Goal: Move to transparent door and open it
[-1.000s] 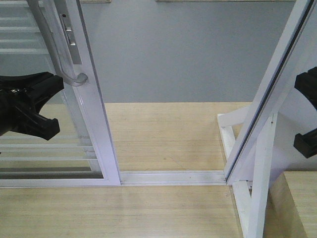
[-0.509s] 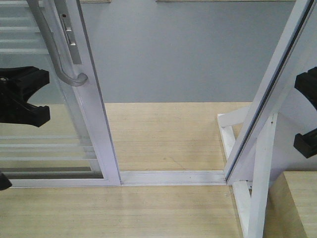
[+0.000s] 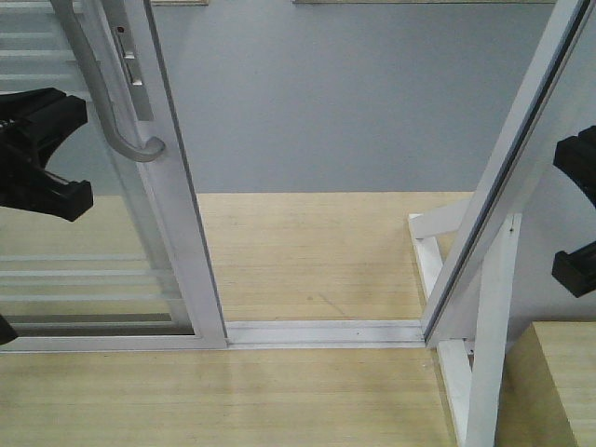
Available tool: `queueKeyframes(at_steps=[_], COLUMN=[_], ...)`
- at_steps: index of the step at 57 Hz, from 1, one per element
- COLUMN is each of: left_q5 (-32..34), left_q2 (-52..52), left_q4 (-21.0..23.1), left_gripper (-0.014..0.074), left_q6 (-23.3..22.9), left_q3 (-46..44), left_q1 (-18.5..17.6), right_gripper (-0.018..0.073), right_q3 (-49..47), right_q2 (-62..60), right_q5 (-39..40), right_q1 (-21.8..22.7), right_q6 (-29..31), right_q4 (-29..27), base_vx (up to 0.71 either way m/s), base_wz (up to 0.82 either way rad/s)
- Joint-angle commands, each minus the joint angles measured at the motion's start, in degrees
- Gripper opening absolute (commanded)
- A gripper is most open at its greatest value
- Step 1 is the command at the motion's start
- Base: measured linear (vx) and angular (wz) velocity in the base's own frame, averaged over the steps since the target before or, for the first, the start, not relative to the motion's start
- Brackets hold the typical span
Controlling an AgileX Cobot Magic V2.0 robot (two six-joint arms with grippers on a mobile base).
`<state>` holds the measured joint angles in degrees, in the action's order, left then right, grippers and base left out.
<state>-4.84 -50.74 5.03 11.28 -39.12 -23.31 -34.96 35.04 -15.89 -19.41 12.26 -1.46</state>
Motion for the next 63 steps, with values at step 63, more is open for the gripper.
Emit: queueKeyframes(at_steps=[63], left_q5=[-0.93], left_q2=[52.20], left_q4=[0.87], left_gripper=[-0.0006], left_q6=[0.20], left_q3=[41.77], left_q1=[15.79], right_gripper=[-0.0004], right_q3=[-1.68], right_q2=[0.07], right_q5=[4.39], right_q1=[0.25], right_q6=[0.24], right_q4=[0.42], base_vx=[0.00], base_wz=[0.00])
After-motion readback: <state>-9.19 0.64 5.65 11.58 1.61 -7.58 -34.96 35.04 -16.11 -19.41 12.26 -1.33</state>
